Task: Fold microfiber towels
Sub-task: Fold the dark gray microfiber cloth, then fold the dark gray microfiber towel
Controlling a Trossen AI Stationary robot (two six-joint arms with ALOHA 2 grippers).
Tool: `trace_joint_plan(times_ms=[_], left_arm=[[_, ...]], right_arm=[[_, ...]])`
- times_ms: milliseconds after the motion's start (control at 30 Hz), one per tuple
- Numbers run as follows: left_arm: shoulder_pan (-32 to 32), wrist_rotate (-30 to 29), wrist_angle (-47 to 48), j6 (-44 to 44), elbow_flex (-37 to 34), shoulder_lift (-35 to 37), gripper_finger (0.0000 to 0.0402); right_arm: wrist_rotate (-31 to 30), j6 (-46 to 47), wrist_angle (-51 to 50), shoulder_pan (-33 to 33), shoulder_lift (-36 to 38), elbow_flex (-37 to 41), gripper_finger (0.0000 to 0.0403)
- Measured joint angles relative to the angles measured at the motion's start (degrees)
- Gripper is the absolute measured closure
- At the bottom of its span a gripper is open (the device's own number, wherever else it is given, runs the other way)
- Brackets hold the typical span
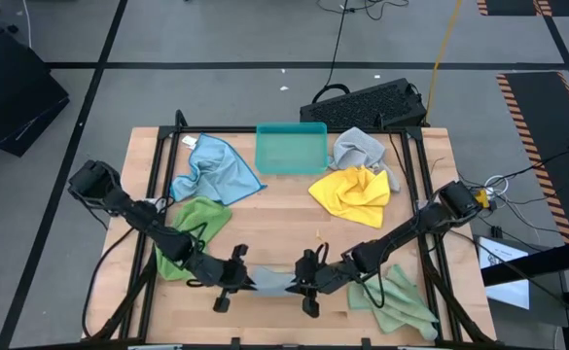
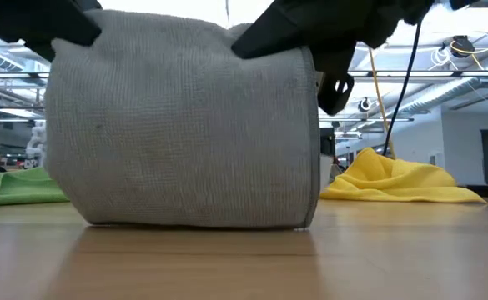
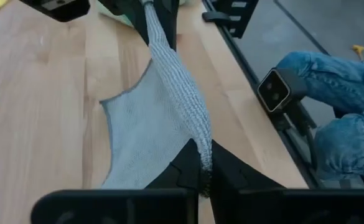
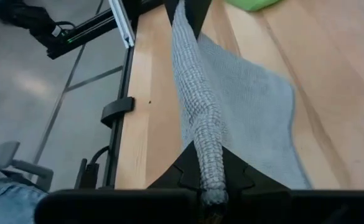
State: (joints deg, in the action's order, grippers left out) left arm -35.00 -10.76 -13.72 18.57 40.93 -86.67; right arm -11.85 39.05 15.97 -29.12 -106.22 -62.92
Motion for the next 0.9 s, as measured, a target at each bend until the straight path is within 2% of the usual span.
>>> trace_joint_plan(times_ms=[233,433,633,900], left_arm=[[0.48,0.29,0.17,2.09,0.00,-2.08,0.0395],[0.60,0.59,-0.30,2.65,0.00,-3.10,0.0380],[2.54,-2.70,-0.05,2.09,0.00,-3.08,0.0395],[5.13,-0.20,-2.14,2.14,-0.02,-7.10,0.0384]], right_arm=[[0.14,2.46,-0.02,0.08,-0.63,0.02,0.0392],[0.03,3.26,0.20,-0.66,-0.63,0.02,0.0392],[-0.59,2.20,-0.35,-0.63,-0.65,0.02,0.0392],[-1.59,2.30,0.16,-1.38,-2.09,0.03,0.0392]])
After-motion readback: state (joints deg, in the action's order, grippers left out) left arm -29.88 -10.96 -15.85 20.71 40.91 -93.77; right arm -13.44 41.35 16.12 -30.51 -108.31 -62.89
